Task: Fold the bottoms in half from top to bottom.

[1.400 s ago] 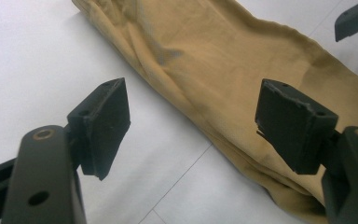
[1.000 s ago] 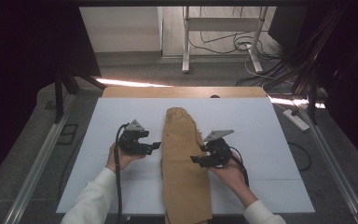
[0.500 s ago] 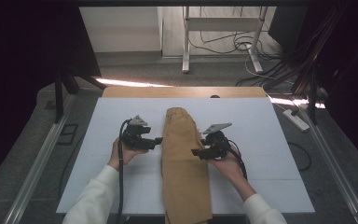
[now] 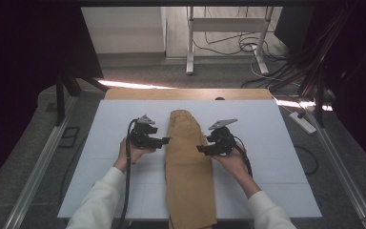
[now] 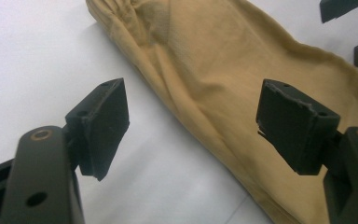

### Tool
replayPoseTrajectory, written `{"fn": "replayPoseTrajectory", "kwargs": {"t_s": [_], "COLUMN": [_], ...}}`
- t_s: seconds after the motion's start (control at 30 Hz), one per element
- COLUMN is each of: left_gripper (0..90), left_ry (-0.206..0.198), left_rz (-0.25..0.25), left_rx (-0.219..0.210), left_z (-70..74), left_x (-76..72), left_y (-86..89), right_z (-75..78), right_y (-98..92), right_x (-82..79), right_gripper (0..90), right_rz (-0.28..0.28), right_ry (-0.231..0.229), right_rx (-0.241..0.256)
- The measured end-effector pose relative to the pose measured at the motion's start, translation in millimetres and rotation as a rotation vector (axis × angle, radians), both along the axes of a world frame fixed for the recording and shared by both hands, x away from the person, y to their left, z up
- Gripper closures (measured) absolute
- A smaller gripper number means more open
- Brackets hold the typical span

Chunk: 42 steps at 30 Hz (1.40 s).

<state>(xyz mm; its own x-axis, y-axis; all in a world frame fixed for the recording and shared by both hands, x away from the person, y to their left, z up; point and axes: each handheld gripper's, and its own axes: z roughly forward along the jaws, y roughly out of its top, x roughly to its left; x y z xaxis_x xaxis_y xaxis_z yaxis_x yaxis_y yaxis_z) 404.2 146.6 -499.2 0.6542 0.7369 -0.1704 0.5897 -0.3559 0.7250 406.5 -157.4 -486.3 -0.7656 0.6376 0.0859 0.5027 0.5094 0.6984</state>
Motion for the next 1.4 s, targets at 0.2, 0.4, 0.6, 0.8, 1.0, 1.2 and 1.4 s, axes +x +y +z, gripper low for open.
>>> {"fn": "replayPoseTrajectory", "kwargs": {"t_s": [0.2,0.4,0.6,0.8,1.0,1.2,1.4], "left_gripper": [24.9,24.9,24.9,24.9,25.0,26.2,26.1], "left_ry": [-0.002,0.002,-0.001,0.020,0.035,0.045,0.062], "left_rz": [0.009,0.012,0.006,0.007,0.026,0.039,0.048], "left_rx": [-0.007,0.003,0.022,0.031,0.040,0.040,0.051], "left_z": [1.3,-0.5,-2.0,-7.5,-14.5,-19.1,-24.4], "left_x": [6.6,13.5,22.8,34.3,44.2,52.4,56.5], "left_y": [0.7,-3.1,-10.3,-14.0,-13.5,-15.9,-19.8], "right_z": [3.9,1.7,0.0,-5.0,-11.2,-15.6,-22.3], "right_y": [-1.5,0.0,3.2,8.0,12.2,16.1,16.1], "right_x": [6.0,12.9,24.4,44.1,61.2,72.1,77.9], "right_gripper": [36.9,36.9,36.9,36.9,36.5,35.7,35.4], "right_rz": [-0.008,-0.015,-0.027,-0.058,-0.086,-0.103,-0.112], "right_ry": [-0.008,-0.001,0.000,0.011,0.022,0.025,0.036], "right_rx": [0.008,0.008,-0.013,-0.013,0.008,-0.008,-0.029]}}
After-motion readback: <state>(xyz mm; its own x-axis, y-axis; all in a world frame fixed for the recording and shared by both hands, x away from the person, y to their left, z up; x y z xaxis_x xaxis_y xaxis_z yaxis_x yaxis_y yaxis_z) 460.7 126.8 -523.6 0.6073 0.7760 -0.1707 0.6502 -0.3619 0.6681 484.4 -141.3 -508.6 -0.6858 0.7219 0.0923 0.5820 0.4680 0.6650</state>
